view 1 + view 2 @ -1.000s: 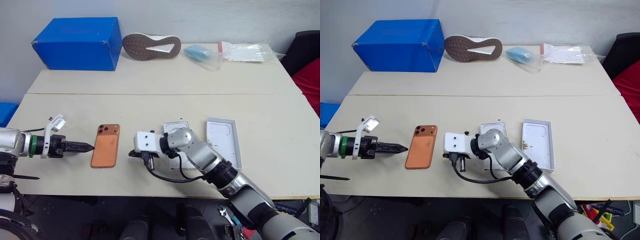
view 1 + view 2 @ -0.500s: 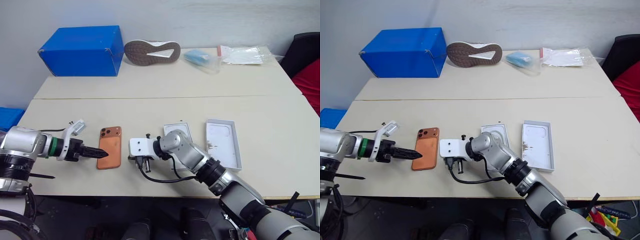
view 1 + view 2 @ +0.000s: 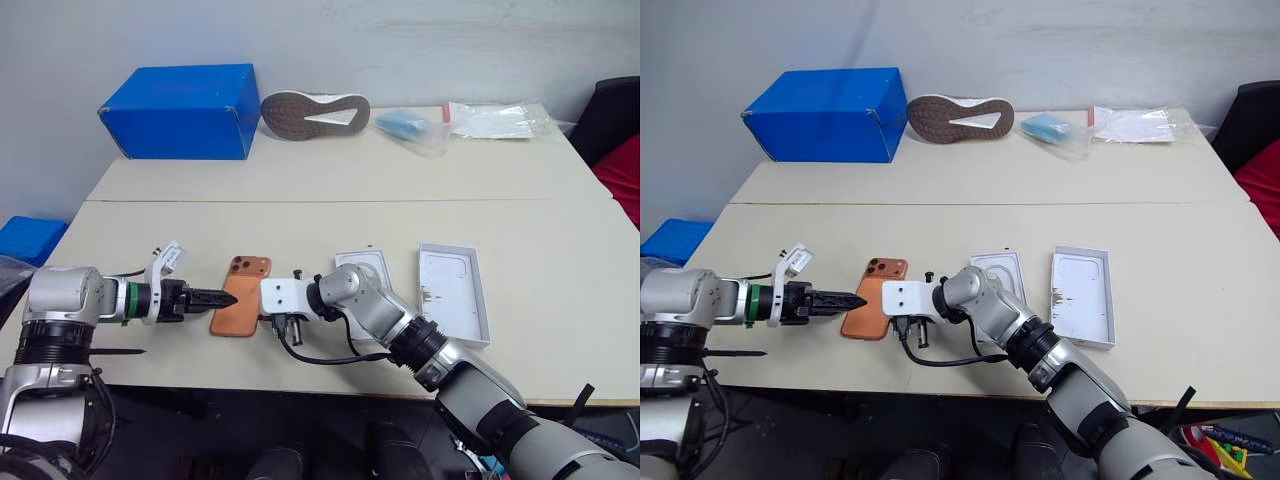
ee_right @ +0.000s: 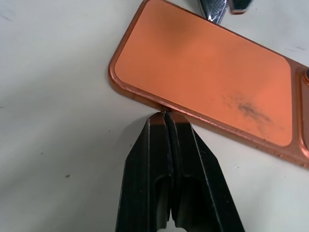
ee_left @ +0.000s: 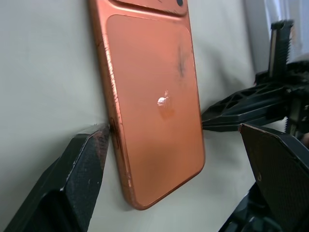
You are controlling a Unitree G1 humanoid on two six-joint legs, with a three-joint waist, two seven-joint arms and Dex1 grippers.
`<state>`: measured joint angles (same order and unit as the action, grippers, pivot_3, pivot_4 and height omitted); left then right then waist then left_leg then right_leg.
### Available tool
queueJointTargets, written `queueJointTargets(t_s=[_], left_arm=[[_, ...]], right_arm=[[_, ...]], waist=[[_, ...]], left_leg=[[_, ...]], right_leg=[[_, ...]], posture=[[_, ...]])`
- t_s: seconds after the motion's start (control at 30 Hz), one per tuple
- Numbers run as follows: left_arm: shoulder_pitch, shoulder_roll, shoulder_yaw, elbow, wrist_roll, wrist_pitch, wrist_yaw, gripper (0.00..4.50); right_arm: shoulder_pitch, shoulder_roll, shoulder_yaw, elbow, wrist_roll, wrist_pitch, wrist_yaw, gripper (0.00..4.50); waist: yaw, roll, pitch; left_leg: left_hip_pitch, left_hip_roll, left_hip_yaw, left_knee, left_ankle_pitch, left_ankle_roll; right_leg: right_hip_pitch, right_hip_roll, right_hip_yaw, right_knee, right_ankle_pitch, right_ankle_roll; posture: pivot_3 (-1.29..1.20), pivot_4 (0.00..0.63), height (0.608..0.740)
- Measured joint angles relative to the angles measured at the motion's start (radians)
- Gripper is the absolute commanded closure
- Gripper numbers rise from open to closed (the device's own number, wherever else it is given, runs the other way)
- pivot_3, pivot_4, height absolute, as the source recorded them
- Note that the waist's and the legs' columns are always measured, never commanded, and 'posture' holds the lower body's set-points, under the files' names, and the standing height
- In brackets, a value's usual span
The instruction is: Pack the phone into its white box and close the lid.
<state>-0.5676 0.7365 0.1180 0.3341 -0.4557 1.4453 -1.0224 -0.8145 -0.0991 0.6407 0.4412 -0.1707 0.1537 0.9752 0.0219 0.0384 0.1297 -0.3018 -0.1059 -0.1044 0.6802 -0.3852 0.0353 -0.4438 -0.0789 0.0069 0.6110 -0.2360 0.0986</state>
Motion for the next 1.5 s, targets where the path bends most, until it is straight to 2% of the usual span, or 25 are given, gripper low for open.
queueJointTargets(t_s=[0.07,0.23,0.27,0.37,0.6,0.7,0.77,0.87,1.0,1.1,1.2,1.37,1.47,1.5], left_arm=[[-0.002,-0.033,0.028,0.02,-0.035,0.029,0.001,0.01],[0.013,-0.025,0.014,0.017,-0.094,0.055,-0.013,0.01],[0.013,-0.021,0.004,0.015,-0.099,0.055,-0.015,0.2],[0.008,-0.01,-0.027,0.025,-0.106,0.055,-0.016,0.96],[0.005,0.028,-0.091,0.069,-0.129,0.055,-0.041,3.28],[0.004,0.032,-0.11,0.079,-0.139,0.059,-0.056,4.25],[0.002,0.041,-0.113,0.078,-0.15,0.061,-0.064,4.38],[0.022,0.067,-0.117,0.062,-0.167,0.064,-0.07,4.38],[0.08,0.072,-0.073,-0.041,-0.225,0.118,-0.063,4.38],[0.156,0.072,-0.008,-0.177,-0.326,0.159,-0.036,4.38],[0.236,0.041,0.07,-0.326,-0.471,0.169,0.064,4.38],[0.264,-0.186,0.153,-0.409,-0.727,0.171,0.401,4.38],[0.223,-0.321,0.184,-0.396,-0.857,0.176,0.638,4.38],[0.203,-0.362,0.19,-0.39,-0.898,0.171,0.717,4.38]], right_arm=[[0.0,0.0,-0.006,0.0,0.0,-0.001,0.002,4.5],[0.0,-0.002,-0.018,0.003,0.0,-0.008,0.004,4.5],[0.0,-0.002,-0.019,0.005,0.0,-0.012,0.004,4.5],[-0.004,0.001,-0.02,0.014,-0.001,-0.023,0.003,4.5],[-0.005,-0.004,-0.026,0.012,0.0,-0.039,0.003,4.5],[0.004,-0.02,-0.039,-0.014,0.007,-0.044,0.008,4.5],[0.019,-0.032,-0.062,-0.053,0.029,-0.042,0.025,4.5],[0.039,-0.062,-0.107,-0.161,0.082,-0.014,0.059,4.5],[0.07,-0.144,-0.215,-0.393,0.181,0.123,0.078,4.5],[0.115,-0.275,-0.352,-0.596,0.299,0.281,0.104,3.87],[0.239,-0.468,-0.514,-0.802,0.453,0.439,0.158,2.91],[0.525,-0.725,-0.776,-1.024,0.648,0.551,0.249,1.11],[0.657,-0.786,-0.909,-1.108,0.723,0.585,0.246,0.07],[0.69,-0.79,-0.943,-1.129,0.744,0.594,0.236,0.0]], waist=[[0.0,-0.002,-0.001],[-0.009,-0.005,0.0],[-0.011,-0.006,0.0],[-0.02,-0.007,0.0],[-0.03,-0.016,0.006],[-0.031,-0.018,0.006],[-0.032,-0.019,0.005],[-0.047,-0.02,0.006],[-0.051,-0.024,0.009],[-0.047,-0.028,0.011],[-0.034,-0.029,0.013],[0.002,-0.036,0.021],[0.006,-0.041,0.024],[0.007,-0.042,0.024]], left_leg=[[-0.001,0.0,0.0,0.0,0.0,0.0],[-0.002,0.0,-0.002,-0.001,-0.001,0.0],[-0.002,0.0,-0.002,-0.001,-0.001,0.0],[-0.002,0.0,-0.002,-0.002,-0.001,0.0],[-0.004,0.003,-0.002,-0.003,-0.003,-0.002],[-0.013,0.004,-0.002,-0.001,-0.002,-0.002],[-0.02,0.004,-0.002,0.002,-0.002,-0.002],[-0.022,0.005,-0.002,0.002,-0.003,-0.004],[-0.026,0.01,-0.002,0.002,-0.004,-0.005],[-0.034,0.012,-0.004,0.004,-0.004,-0.006],[-0.036,0.012,-0.004,0.002,-0.005,-0.006],[-0.034,0.014,-0.001,0.003,-0.006,-0.005],[-0.03,0.014,0.0,0.004,-0.005,-0.006],[-0.03,0.014,0.0,0.005,-0.005,-0.006]], right_leg=[[-0.001,0.0,0.0,0.0,0.0,0.0],[-0.002,0.0,0.0,-0.001,0.0,0.0],[-0.002,0.0,0.0,-0.001,0.0,0.0],[-0.002,0.0,0.0,-0.002,0.0,0.0],[-0.004,0.001,-0.001,-0.003,0.0,0.0],[-0.012,0.001,-0.001,-0.003,0.0,0.0],[-0.02,0.001,-0.002,-0.001,0.0,0.0],[-0.021,0.001,-0.002,-0.002,0.0,0.0],[-0.022,0.0,-0.002,-0.005,0.0,0.0],[-0.029,0.001,-0.003,-0.007,0.0,0.0],[-0.031,0.001,-0.003,-0.008,0.0,0.0],[-0.023,0.001,-0.004,-0.02,0.001,0.001],[-0.019,0.001,-0.002,-0.021,0.002,0.003],[-0.019,0.001,-0.002,-0.021,0.002,0.003]], posture=[[0.0,0.15,0.74],[0.0,0.15,0.74],[0.0,0.15,0.74],[0.0,0.15,0.74],[0.0,0.15,0.74],[0.0,0.15,0.74],[0.0,0.15,0.74],[0.0,0.15,0.74],[0.0,0.15,0.74],[0.0,0.15,0.74],[0.0,0.15,0.74],[0.0,0.15,0.74],[0.0,0.15,0.74],[0.0,0.15,0.74]])
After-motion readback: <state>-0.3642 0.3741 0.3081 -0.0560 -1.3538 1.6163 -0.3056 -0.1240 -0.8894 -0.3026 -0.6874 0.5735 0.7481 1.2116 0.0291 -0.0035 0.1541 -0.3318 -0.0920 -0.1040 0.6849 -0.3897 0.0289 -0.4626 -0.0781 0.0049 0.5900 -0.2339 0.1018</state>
